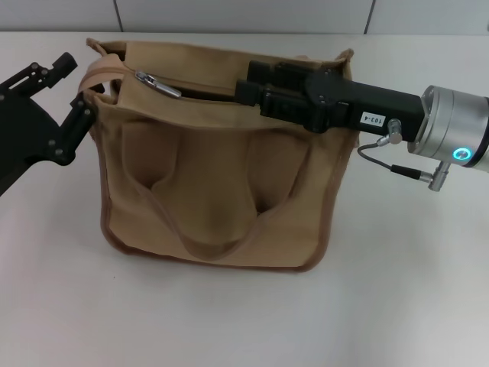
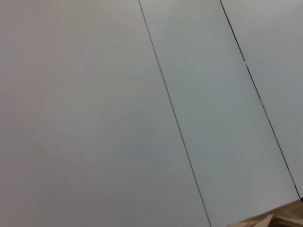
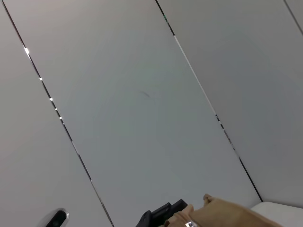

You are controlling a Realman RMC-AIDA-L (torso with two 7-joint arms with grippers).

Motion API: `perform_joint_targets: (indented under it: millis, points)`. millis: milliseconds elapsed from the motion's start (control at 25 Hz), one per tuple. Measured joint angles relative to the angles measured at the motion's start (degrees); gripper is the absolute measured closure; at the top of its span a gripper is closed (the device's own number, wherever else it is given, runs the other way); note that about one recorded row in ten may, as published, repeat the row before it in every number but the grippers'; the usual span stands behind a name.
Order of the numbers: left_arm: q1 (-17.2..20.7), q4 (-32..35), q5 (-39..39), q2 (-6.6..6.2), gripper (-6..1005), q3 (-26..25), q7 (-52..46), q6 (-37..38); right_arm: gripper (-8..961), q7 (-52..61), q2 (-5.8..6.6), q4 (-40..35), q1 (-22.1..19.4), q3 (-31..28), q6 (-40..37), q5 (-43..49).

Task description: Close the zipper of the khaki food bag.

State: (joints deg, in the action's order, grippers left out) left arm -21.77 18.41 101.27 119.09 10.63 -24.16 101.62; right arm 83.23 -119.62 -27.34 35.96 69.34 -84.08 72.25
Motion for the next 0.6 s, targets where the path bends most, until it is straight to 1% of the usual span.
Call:
perform_joint_targets:
  millis: [440, 600]
  points:
    - [-0.9, -0.58, -0.03, 0.0, 628, 0.22, -0.41, -1.7, 319, 0.0, 0.0, 0.09, -0.01, 0.0, -0.02, 0.0]
    - [-1.01, -0.89, -0.04, -0.17, 643, -0.87, -2.34, -1.52, 319, -0.01, 0.0, 0.1, -0.05, 0.0, -0.28, 0.0]
